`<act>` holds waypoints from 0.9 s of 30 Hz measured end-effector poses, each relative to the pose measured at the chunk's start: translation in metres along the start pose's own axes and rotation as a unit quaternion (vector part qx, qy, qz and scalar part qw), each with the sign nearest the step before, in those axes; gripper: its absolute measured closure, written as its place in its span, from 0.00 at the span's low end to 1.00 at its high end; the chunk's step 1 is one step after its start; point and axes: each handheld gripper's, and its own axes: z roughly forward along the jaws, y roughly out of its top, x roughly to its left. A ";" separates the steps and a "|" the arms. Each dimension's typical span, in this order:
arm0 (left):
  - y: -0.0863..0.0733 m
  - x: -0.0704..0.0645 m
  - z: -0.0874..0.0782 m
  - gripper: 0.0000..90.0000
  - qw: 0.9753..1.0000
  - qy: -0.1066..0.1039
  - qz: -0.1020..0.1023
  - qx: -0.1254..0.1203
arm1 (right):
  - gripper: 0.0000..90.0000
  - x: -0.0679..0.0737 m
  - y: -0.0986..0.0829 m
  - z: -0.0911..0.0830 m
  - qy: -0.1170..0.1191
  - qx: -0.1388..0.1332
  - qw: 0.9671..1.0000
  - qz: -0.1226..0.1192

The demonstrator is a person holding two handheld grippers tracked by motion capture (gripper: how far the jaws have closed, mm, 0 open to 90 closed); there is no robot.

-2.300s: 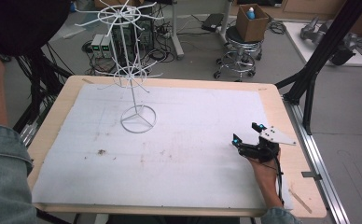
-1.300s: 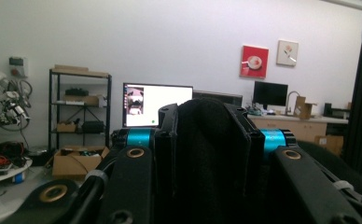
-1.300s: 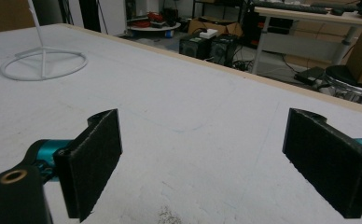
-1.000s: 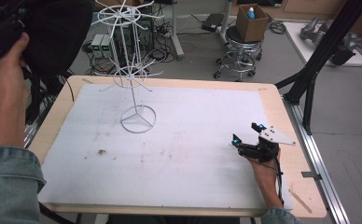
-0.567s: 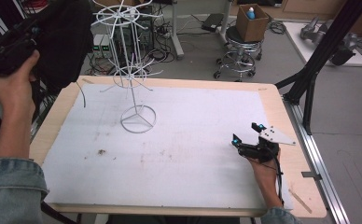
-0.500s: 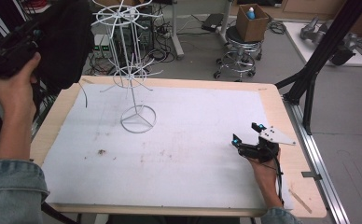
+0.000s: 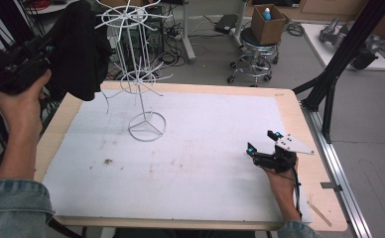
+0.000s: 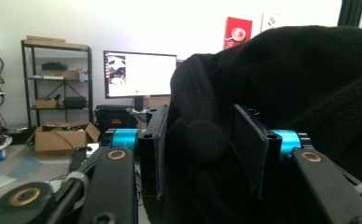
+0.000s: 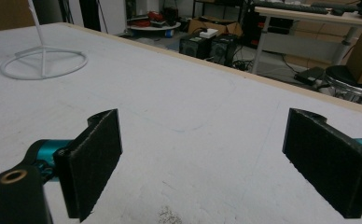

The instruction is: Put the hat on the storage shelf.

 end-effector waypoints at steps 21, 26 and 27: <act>-0.012 -0.003 -0.023 0.56 0.999 -0.003 0.032 0.007 | 0.12 0.000 0.000 0.000 0.000 -0.001 1.000 0.001; -0.020 -0.008 -0.034 0.53 0.999 0.000 0.039 0.006 | 0.12 0.000 0.000 0.000 -0.001 -0.002 1.000 0.000; -0.020 -0.008 -0.034 0.52 0.999 0.000 0.039 0.006 | 0.12 0.000 0.000 0.000 -0.001 -0.002 1.000 0.000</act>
